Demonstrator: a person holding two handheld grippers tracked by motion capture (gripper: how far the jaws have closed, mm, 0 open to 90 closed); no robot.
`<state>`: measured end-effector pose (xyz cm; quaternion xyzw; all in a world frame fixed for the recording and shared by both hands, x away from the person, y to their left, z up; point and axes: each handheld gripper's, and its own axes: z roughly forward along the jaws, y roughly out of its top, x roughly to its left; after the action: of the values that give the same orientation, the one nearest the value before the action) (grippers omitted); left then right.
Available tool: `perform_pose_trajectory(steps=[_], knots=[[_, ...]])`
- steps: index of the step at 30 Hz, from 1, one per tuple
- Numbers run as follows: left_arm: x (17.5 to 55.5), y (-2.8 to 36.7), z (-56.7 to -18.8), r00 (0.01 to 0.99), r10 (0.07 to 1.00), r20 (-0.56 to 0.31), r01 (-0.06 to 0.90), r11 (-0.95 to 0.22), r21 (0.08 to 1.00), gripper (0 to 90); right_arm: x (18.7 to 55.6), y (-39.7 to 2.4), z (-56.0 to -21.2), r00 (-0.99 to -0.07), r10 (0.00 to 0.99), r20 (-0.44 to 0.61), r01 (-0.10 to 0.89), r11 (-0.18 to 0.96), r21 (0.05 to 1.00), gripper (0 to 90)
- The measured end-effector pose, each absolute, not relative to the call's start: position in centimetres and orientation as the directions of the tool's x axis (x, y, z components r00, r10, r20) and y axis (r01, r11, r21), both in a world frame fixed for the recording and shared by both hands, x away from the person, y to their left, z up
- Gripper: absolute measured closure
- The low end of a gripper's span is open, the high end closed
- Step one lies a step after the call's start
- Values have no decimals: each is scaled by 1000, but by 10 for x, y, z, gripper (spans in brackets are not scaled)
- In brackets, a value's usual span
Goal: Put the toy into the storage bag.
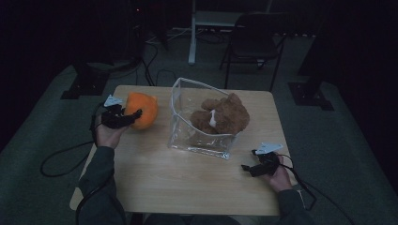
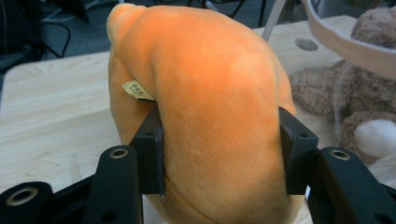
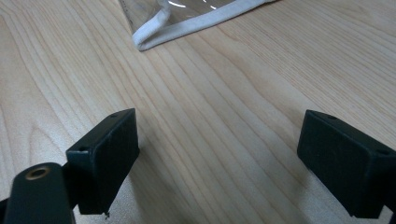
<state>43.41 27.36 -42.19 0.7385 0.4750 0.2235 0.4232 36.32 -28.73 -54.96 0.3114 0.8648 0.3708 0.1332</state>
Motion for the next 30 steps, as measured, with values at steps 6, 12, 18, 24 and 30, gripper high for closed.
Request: perform_pose_trajectory(steps=[6,12,18,24,30], knots=[[428,270,-408,463,885,-55,477,-196,857,473,363,-287,-550,-771,637,0,440,531,724,121],[422,263,-393,479,878,-19,434,-218,874,473,363,-287,-550,-771,637,1,440,531,724,120],[415,258,-379,486,874,15,395,-234,888,472,363,-287,-550,-771,637,0,440,532,724,120],[408,256,-367,491,871,35,360,-239,902,472,363,-287,-550,-771,637,0,440,532,724,120],[403,253,-358,496,867,54,328,-244,913,472,363,-287,-550,-771,637,0,439,532,724,120]])
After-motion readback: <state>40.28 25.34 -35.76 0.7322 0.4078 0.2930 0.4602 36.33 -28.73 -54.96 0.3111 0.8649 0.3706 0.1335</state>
